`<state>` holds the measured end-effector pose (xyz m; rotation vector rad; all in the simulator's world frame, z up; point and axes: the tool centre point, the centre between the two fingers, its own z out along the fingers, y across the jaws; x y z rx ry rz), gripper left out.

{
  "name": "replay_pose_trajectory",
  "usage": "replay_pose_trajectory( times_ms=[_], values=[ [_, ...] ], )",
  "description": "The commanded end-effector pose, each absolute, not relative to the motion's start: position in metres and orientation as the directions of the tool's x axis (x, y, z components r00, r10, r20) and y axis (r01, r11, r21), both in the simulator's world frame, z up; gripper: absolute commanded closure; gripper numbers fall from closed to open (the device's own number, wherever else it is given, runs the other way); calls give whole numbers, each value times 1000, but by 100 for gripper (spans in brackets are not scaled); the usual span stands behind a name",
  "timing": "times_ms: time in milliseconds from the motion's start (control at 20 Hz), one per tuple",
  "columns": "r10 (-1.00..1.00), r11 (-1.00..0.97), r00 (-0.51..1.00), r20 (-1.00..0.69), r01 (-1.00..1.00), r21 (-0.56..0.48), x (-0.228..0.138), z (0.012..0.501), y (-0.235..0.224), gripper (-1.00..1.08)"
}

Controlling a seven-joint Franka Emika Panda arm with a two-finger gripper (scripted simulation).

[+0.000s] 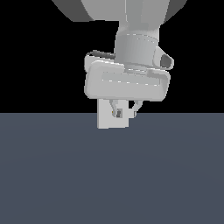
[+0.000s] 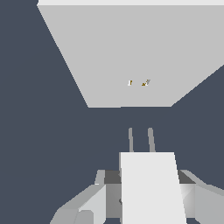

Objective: Plug the charger into the wall socket.

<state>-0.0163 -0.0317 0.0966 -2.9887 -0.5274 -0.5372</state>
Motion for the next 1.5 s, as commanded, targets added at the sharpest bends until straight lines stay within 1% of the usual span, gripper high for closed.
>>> replay_pose_trajectory(
  times_ms=[0,550,1100,1450],
  values=[
    [325,-938,879,348,347,1,-14,100,-32,108],
    [325,-938,880,348,347,0,-10,100,-31,108],
    [326,-938,879,347,347,1,25,100,-18,108],
    [325,-938,879,347,347,1,34,100,-15,108]
  ],
)
